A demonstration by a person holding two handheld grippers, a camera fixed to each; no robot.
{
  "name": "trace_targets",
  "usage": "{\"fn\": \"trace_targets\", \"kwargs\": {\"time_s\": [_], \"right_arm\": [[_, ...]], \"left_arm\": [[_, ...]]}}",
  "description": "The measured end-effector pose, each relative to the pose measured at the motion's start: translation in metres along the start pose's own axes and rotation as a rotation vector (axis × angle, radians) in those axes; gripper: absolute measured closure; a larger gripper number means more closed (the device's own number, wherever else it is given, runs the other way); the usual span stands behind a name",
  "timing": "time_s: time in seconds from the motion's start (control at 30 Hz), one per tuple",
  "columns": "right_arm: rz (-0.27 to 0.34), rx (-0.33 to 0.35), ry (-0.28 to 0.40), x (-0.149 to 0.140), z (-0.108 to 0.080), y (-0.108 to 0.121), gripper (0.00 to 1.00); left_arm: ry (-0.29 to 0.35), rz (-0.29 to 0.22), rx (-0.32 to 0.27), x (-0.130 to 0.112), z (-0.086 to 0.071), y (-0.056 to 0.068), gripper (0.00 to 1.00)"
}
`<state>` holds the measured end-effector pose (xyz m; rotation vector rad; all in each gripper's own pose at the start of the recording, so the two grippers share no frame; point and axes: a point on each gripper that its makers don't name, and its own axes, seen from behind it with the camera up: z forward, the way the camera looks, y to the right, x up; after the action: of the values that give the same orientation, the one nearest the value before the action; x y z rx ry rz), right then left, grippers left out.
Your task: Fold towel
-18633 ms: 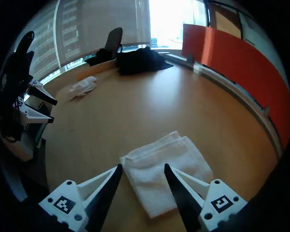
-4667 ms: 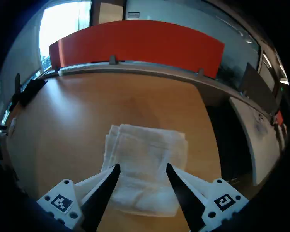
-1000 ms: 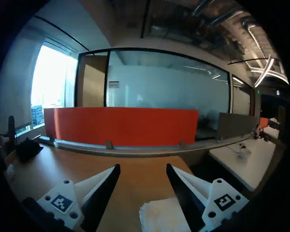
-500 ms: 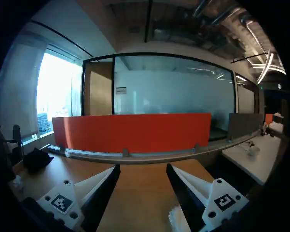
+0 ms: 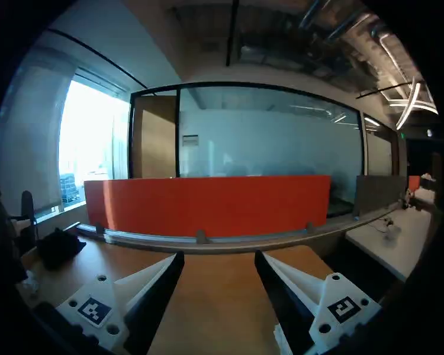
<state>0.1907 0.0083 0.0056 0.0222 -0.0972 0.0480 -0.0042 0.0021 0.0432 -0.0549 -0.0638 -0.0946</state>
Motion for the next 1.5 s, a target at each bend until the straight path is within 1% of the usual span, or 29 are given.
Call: {"fn": "trace_targets", "kwargs": {"time_s": [0.1,0.27,0.4,0.5,0.57,0.7,0.87,1.07,1.3,1.5], "right_arm": [[-0.004,0.001,-0.005,-0.001,0.001,-0.004,0.08],[-0.014,0.007,-0.012,-0.006,0.002,-0.011,0.08],[-0.015,0.004,-0.014,-0.009,0.001,-0.014,0.08],[-0.01,-0.004,-0.018,-0.012,-0.001,-0.013,0.08],[-0.007,-0.01,-0.014,-0.013,-0.002,-0.012,0.08],[0.003,-0.02,-0.004,-0.015,-0.003,-0.01,0.08],[0.013,-0.025,0.004,-0.02,-0.005,-0.009,0.08],[-0.004,-0.025,0.014,-0.024,-0.005,-0.012,0.08],[-0.013,-0.019,0.028,-0.032,-0.003,-0.018,0.08],[-0.038,-0.014,0.03,-0.043,-0.001,-0.025,0.08]], "left_arm": [[-0.004,0.001,-0.001,-0.007,0.001,0.001,0.06],[-0.009,0.044,-0.002,-0.017,0.002,0.004,0.06],[-0.003,0.078,-0.015,-0.024,0.004,0.01,0.06],[0.009,0.083,-0.023,-0.029,0.007,0.014,0.06],[0.021,0.075,-0.02,-0.033,0.009,0.015,0.06],[0.041,0.063,-0.003,-0.044,0.012,0.012,0.06],[0.063,0.083,0.005,-0.059,0.013,0.009,0.06],[0.087,0.087,0.021,-0.083,0.01,0.003,0.06],[0.103,0.055,0.045,-0.115,0.004,-0.004,0.06],[0.118,0.048,0.059,-0.138,-0.003,-0.01,0.06]]}}
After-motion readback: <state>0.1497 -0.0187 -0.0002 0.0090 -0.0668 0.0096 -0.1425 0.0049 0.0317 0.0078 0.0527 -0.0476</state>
